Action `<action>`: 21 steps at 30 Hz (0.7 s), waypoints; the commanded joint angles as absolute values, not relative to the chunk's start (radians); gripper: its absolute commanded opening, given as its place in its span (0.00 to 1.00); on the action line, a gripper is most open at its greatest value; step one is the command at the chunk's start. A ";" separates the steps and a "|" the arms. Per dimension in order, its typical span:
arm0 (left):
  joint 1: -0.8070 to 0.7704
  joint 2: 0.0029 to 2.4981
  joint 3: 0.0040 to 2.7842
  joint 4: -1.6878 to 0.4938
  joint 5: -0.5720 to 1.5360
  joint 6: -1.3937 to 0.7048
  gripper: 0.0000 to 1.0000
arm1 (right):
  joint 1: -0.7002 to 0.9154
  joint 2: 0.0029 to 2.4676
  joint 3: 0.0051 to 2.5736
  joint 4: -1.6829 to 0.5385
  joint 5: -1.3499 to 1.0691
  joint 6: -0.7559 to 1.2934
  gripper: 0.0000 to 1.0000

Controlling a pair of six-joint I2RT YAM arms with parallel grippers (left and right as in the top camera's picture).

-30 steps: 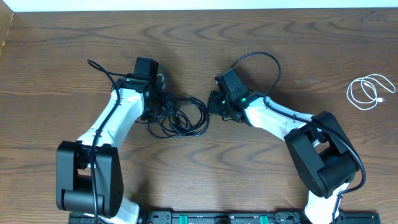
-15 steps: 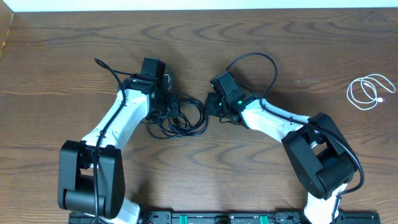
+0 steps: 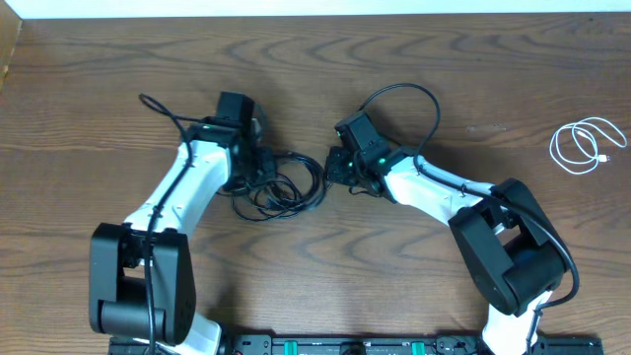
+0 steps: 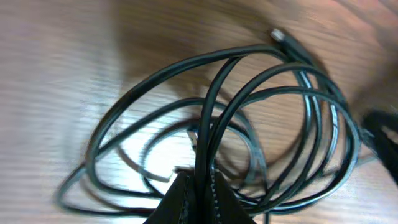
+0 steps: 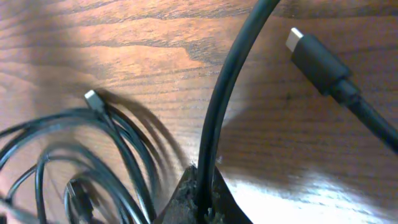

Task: Untangle cables
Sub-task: 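Pull the black cable up and rightward away from the bundle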

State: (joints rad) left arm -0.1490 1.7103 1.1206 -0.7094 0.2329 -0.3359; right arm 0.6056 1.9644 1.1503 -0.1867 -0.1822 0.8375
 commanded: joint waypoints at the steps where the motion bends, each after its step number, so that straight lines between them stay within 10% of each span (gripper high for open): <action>1: -0.076 1.715 1.115 -0.739 0.170 -0.422 0.08 | 0.574 1.871 1.154 -0.204 -0.217 0.776 0.01; 21: 0.102 1.718 1.114 -0.804 0.110 -0.508 0.08 | 0.397 1.254 1.154 -0.185 -0.216 0.484 0.01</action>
